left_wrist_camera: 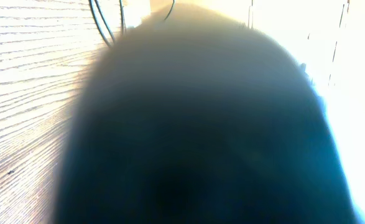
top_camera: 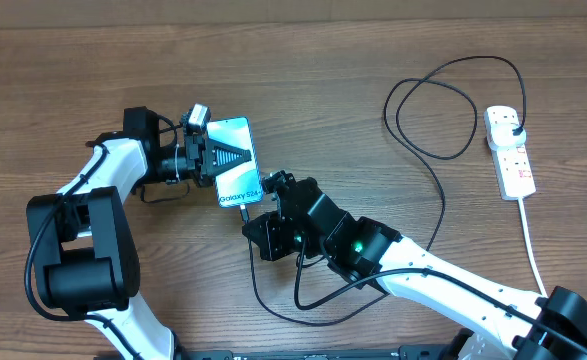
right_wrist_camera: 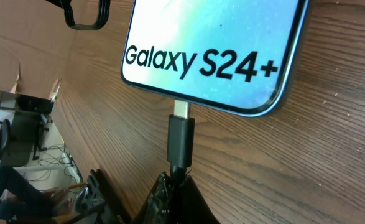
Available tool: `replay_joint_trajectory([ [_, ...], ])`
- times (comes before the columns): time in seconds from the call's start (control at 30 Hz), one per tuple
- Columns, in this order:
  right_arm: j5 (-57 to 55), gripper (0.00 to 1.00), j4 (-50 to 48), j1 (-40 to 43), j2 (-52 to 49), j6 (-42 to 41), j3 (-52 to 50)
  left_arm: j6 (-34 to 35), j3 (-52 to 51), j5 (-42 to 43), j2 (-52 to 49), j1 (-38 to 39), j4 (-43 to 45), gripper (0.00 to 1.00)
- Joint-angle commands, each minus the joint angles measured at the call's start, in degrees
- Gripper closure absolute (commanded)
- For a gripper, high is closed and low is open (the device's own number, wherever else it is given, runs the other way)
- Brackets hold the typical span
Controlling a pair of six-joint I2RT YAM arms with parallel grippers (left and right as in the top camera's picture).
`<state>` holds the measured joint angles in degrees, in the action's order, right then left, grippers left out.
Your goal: Plug charger to phone and switch on socket
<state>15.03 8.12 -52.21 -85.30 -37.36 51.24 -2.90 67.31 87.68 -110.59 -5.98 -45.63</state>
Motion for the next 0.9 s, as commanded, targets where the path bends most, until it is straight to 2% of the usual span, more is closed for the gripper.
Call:
replay_joint_trajectory([
  [0.0, -0.52, 0.96, -0.52, 0.22, -0.11, -0.09, -0.24, 0.70, 0.17, 2.12, 1.62, 0.37, 0.11, 0.96],
  [0.87, 0.50, 0.96, -1.18, 0.22, -0.11, 0.11, -0.24, 0.48, 0.17, 1.88, 1.62, 0.39, 0.68, 0.96],
])
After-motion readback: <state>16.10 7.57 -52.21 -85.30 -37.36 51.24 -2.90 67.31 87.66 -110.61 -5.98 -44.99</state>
